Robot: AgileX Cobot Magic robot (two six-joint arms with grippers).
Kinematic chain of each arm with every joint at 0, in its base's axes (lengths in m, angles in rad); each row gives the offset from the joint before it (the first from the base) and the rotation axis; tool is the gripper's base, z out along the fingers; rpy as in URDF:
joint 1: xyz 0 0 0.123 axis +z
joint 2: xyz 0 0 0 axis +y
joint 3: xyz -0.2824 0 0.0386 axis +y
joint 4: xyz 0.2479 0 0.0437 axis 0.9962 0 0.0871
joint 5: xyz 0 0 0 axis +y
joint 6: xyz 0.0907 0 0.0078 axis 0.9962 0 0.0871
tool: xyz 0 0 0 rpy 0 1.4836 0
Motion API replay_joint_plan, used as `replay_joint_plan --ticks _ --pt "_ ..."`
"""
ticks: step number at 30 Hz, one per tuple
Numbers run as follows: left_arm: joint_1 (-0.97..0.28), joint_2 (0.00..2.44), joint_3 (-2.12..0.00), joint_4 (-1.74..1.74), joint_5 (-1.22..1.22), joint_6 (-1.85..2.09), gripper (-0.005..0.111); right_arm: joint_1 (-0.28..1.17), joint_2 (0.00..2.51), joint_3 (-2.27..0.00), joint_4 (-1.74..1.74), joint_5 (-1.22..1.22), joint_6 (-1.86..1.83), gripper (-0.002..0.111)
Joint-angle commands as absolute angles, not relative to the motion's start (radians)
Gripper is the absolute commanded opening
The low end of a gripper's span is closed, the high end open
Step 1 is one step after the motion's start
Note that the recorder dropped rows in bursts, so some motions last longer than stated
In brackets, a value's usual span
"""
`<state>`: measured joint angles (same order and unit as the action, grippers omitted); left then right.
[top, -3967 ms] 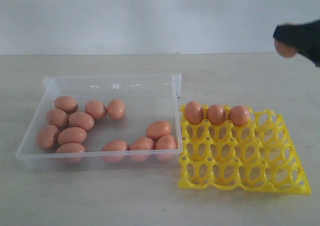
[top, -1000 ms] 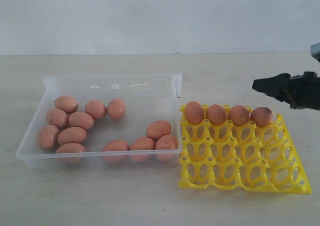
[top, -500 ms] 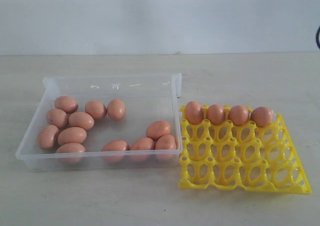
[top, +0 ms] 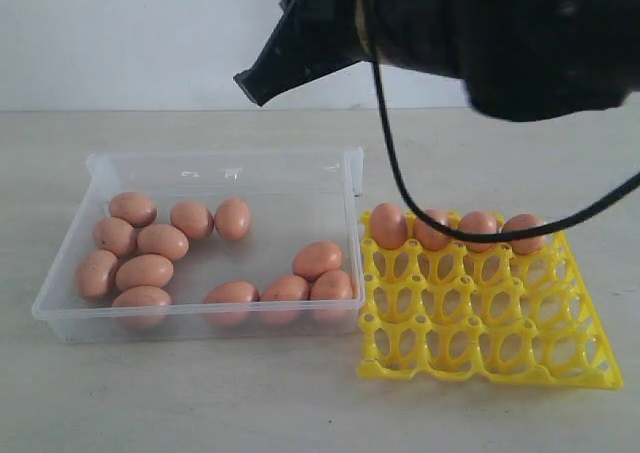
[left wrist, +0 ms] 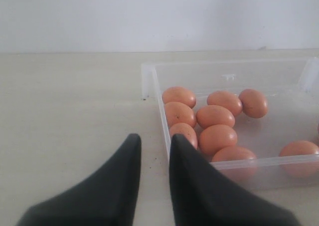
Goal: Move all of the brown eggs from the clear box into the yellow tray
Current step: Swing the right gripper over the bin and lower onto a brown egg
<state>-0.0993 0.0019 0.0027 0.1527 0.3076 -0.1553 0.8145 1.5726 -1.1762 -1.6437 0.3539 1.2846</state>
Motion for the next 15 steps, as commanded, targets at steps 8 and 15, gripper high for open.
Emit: replay_joint_plan --ticks 8,15 --pt "-0.103 0.000 0.000 0.147 0.306 -0.165 0.022 0.787 1.878 -1.829 0.132 1.044 -0.399 0.000" --pt "-0.103 0.000 0.000 0.147 0.306 -0.165 0.022 0.781 2.098 -2.044 0.109 1.221 -0.435 0.000"
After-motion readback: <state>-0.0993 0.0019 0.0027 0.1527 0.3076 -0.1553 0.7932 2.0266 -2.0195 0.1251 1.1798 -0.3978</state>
